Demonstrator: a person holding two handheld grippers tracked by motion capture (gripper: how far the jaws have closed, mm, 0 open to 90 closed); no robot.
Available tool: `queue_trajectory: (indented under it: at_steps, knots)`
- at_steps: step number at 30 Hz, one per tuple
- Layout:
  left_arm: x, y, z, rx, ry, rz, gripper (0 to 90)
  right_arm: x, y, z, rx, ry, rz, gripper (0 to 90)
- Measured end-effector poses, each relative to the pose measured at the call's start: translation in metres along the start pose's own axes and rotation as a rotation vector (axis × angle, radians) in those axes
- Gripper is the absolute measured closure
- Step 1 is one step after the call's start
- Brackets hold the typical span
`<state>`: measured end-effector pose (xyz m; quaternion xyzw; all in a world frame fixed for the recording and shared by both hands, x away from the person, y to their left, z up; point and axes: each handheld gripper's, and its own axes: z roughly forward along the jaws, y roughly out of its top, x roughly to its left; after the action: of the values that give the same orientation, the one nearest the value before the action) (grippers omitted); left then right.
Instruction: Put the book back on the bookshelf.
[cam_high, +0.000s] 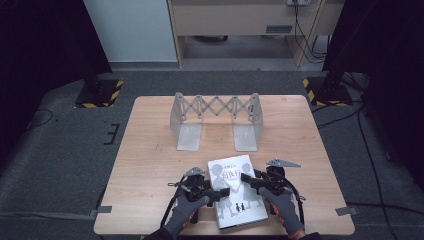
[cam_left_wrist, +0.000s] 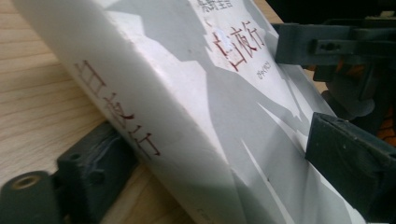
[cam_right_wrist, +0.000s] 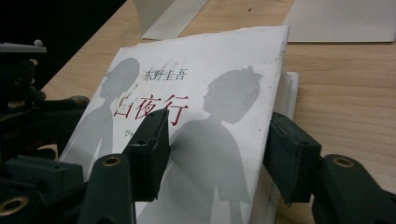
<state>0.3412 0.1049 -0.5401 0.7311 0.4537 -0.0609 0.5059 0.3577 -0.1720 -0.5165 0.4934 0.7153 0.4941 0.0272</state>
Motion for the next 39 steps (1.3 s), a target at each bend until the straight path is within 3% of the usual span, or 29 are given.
queue_trajectory:
  at_steps: [2,6,10,13,15,18,30,34,37,39]
  knots:
    - [-0.004,-0.003,0.003,-0.009,0.016,0.031,2.6,0.000,0.000,0.000,0.003,0.001,0.010,43.7]
    - [-0.005,-0.003,0.004,-0.012,0.015,0.029,0.0,0.000,0.000,0.002,0.009,-0.002,0.025,42.6]
    - [-0.003,-0.003,0.003,-0.038,0.001,-0.025,0.0,0.000,0.001,0.004,0.017,-0.004,0.027,41.0]
    - [0.001,-0.005,0.002,-0.061,-0.025,-0.042,0.0,0.003,0.001,0.007,0.022,-0.009,0.018,36.4]
    - [0.001,-0.005,0.002,-0.051,-0.021,-0.001,0.5,0.004,0.004,0.010,0.056,-0.013,0.008,29.6]
    - [0.001,-0.005,0.001,-0.051,-0.003,0.003,2.6,0.008,0.005,0.011,0.077,-0.028,-0.018,26.6]
    - [0.005,-0.004,-0.001,-0.050,-0.019,-0.016,7.1,0.000,-0.002,0.011,0.020,0.012,-0.029,26.7]
    - [0.008,-0.003,-0.002,-0.052,-0.028,-0.046,10.3,0.000,-0.002,0.012,0.019,0.011,-0.018,27.5]
    - [0.011,-0.002,-0.004,-0.058,-0.040,-0.080,15.1,-0.001,-0.003,0.011,0.008,0.005,-0.005,33.6]
    - [0.011,-0.003,-0.004,-0.063,-0.041,-0.079,15.8,-0.002,-0.002,0.008,-0.002,0.005,0.012,37.2]
